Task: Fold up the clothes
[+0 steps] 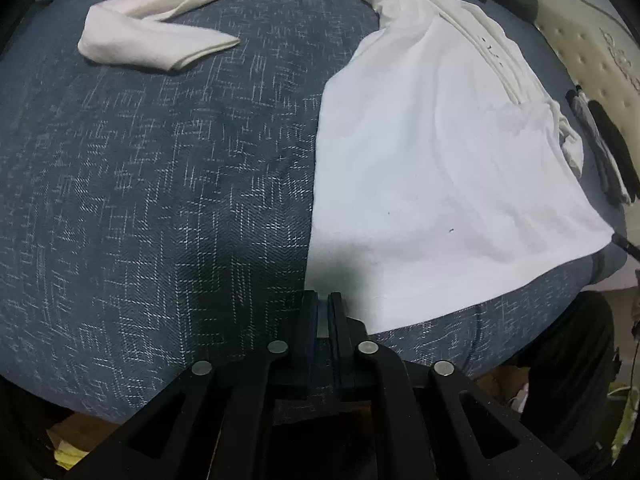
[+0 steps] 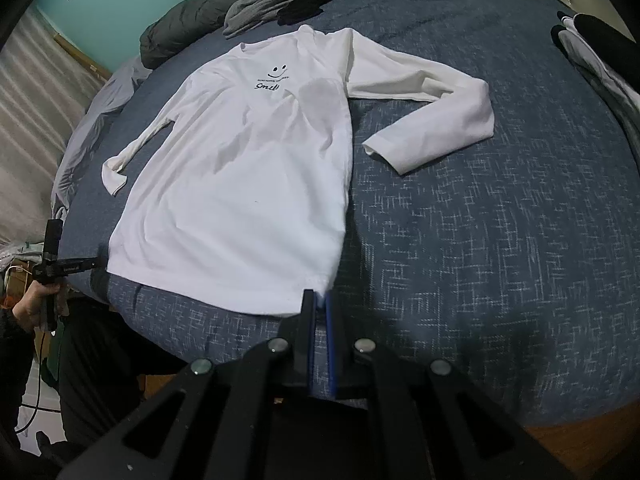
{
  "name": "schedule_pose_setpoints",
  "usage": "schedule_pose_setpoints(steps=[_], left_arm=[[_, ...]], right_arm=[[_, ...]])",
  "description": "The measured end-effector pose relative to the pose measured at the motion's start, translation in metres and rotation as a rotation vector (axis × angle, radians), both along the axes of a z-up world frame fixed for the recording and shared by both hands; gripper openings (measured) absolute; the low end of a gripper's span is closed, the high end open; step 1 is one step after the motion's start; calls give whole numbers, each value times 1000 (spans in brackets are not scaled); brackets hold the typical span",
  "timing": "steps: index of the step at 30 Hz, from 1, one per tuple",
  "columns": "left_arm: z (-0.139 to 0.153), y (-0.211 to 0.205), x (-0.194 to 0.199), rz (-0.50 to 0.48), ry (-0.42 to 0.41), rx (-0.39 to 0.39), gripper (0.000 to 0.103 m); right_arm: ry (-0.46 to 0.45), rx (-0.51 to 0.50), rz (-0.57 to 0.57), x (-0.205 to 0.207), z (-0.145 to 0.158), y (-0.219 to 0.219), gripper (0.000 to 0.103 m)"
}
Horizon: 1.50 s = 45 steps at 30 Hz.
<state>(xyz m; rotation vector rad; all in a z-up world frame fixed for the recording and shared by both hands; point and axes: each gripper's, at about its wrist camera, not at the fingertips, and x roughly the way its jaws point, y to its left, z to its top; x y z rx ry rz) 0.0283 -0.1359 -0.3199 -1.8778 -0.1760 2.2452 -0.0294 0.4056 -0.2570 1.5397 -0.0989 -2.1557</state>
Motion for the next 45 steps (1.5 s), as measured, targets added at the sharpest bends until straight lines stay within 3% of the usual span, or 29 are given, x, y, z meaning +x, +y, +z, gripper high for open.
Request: schedule_pose_setpoints(steps=[10, 17, 18, 22, 27, 32, 34, 45], left_arm=[[29, -4, 9, -18, 53, -4, 0], [9, -2, 3, 26, -1, -15, 1], [6, 0, 3, 24, -9, -4, 3], [-4, 8, -1, 24, -30, 15, 28], [-10, 11, -4, 32, -37, 23, 33], [-8, 17, -2, 9, -17, 7, 29], [-6, 19, -2, 1, -9, 0, 5], [21, 19, 5, -38, 30, -2, 5]], right_arm=[[14, -13, 9, -1, 6, -3, 4], [2, -22, 1, 0, 2, -5, 4], [1, -22, 2, 0, 2, -5, 4], [1, -27, 0, 0, 2, -4, 4], [-3, -29, -4, 0, 0, -4, 4], [-3, -31, -2, 0, -1, -7, 4], [-2, -33, -2, 0, -1, -8, 4], [13, -35, -2, 0, 6, -6, 4]])
